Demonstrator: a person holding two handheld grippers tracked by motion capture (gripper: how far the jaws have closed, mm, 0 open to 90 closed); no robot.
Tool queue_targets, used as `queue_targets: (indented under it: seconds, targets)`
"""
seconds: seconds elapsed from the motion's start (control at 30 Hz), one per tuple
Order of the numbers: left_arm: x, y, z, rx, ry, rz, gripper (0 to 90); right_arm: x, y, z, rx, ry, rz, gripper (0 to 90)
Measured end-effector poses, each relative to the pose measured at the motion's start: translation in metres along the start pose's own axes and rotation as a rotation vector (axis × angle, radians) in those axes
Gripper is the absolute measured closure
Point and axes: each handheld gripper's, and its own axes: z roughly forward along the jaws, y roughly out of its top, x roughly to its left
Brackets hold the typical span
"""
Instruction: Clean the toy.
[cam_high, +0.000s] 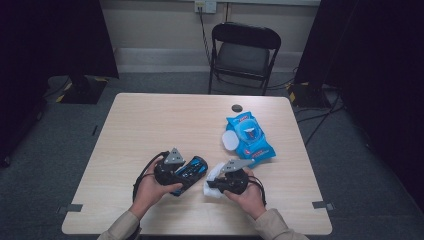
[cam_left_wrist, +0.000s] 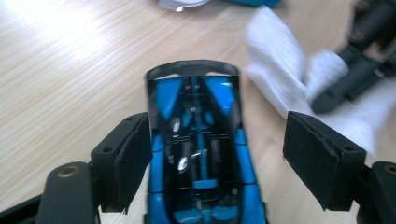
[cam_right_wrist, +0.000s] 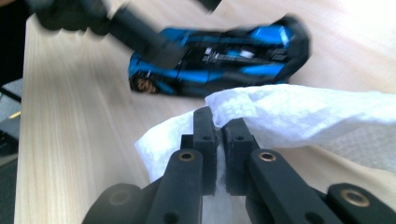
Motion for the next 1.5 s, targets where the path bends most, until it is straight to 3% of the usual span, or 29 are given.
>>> queue_targets:
  seconds: [0.13, 0.2, 0.4, 0.63, 0.7, 0.83, 0.97, 1.07, 1.2, 1.23, 1.3, 1.4, 1.43, 1.5]
  targets:
    - [-0.006, 0.001, -0.003, -0.009, -0.035, 0.017, 20.7, -0.004, 0.008, -0.005, -0.023, -0.019, 0.003, 86.5]
    - [-0.013, 0.001, -0.003, -0.019, -0.077, 0.024, 20.7, -0.01, 0.015, -0.009, -0.045, -0.038, 0.012, 86.4]
    - [-0.024, 0.001, 0.012, -0.004, -0.133, 0.034, 21.0, -0.011, 0.026, -0.006, -0.058, -0.043, 0.016, 86.3]
    - [-0.024, 0.004, 0.012, -0.064, -0.149, 0.008, 36.2, -0.003, 0.034, 0.005, -0.056, -0.021, 0.006, 86.1]
    - [-0.024, 0.004, 0.012, -0.061, -0.147, 0.008, 37.1, -0.002, 0.034, 0.006, -0.054, -0.022, 0.004, 85.9]
    - [-0.019, 0.001, 0.01, -0.063, -0.146, -0.024, 51.2, -0.001, 0.035, 0.009, -0.053, -0.013, 0.01, 85.9]
    - [-0.01, -0.001, 0.005, -0.054, -0.129, -0.049, 71.5, 0.0, 0.036, 0.012, -0.062, 0.003, 0.028, 84.7]
    - [-0.007, 0.0, -0.002, -0.041, -0.114, -0.032, 78.7, 0.0, 0.038, 0.013, -0.08, 0.007, 0.042, 79.5]
    - [-0.001, -0.003, -0.014, -0.036, -0.081, -0.033, 81.1, 0.001, 0.042, 0.012, -0.106, 0.007, 0.036, 69.9]
    - [0.005, -0.008, -0.025, -0.043, -0.057, -0.049, 81.1, 0.0, 0.044, 0.01, -0.116, -0.004, 0.035, 60.6]
    - [0.014, -0.013, -0.038, -0.062, -0.039, -0.08, 81.3, -0.001, 0.046, 0.009, -0.126, -0.024, 0.031, 50.9]
    - [0.022, -0.018, -0.05, -0.078, -0.007, -0.107, 81.4, -0.004, 0.047, 0.009, -0.132, -0.034, 0.026, 44.1]
    - [0.029, -0.024, -0.061, -0.091, 0.013, -0.138, 81.4, -0.006, 0.048, 0.011, -0.132, -0.042, 0.019, 38.1]
    - [0.035, -0.03, -0.07, -0.094, 0.038, -0.163, 81.3, -0.007, 0.048, 0.016, -0.118, -0.041, 0.018, 34.2]
